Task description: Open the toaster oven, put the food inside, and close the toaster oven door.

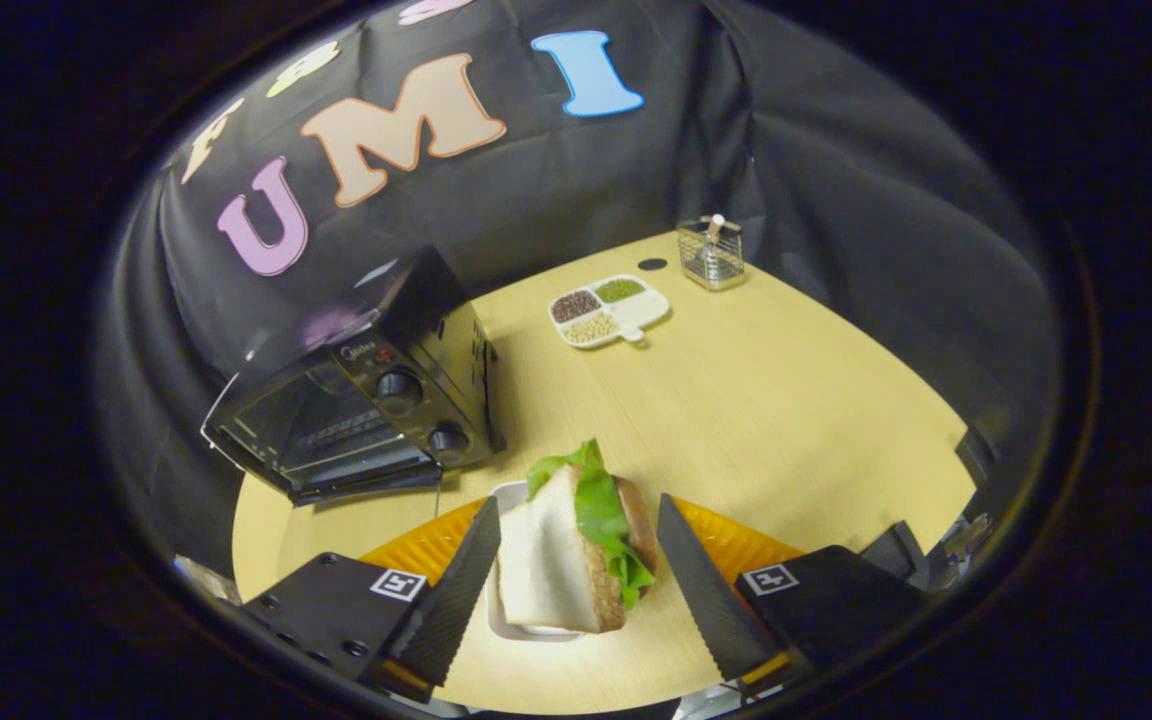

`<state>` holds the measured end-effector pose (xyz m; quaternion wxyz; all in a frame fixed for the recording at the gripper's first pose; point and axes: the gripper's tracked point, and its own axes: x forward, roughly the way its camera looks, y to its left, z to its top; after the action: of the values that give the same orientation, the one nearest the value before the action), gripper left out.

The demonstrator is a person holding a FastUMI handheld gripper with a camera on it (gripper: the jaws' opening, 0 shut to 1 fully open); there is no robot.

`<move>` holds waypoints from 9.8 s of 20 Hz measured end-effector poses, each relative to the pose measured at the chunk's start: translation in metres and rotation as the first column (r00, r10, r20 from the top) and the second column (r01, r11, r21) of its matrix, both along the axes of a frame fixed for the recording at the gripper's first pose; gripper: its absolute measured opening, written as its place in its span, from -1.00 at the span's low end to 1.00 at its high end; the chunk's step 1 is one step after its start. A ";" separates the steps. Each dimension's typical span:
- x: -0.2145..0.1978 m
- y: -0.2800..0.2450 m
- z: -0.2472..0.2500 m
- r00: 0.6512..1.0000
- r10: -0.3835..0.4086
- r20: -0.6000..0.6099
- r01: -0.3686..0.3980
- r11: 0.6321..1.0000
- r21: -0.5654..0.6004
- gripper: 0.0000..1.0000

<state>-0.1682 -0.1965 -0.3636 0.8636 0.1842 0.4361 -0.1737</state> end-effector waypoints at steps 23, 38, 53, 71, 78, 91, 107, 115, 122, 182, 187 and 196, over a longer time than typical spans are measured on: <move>0.012 0.033 0.027 0.998 -0.064 0.027 0.057 0.973 0.225 -0.42; 0.077 0.182 0.040 0.988 -0.123 0.098 0.051 0.840 0.541 -0.42; 0.172 0.262 -0.014 0.929 -0.338 0.150 0.139 0.696 0.705 -0.43; 0.213 0.265 -0.041 0.897 -0.392 0.203 0.170 0.732 0.660 -0.21; 0.203 0.258 -0.037 0.928 -0.315 0.199 0.167 0.830 0.532 0.34; 0.170 0.228 -0.044 0.947 -0.317 0.058 0.275 0.888 0.369 0.98; 0.073 0.232 -0.010 0.997 0.072 0.016 -0.074 0.956 0.283 0.98; 0.007 0.247 -0.011 0.958 0.280 -0.071 -0.247 0.922 0.298 0.99; -0.035 0.233 -0.041 0.905 0.367 -0.216 -0.299 0.909 0.291 1.00; 0.173 0.194 0.049 0.980 0.110 0.166 -0.146 0.963 0.227 1.00; 0.167 0.171 0.078 0.964 0.147 0.223 -0.178 0.976 0.126 0.99; 0.203 0.097 0.252 0.846 0.098 0.524 -0.092 0.995 -0.036 0.99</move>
<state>0.0343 -0.0995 -0.1115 0.9582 0.1985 0.1915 -0.0760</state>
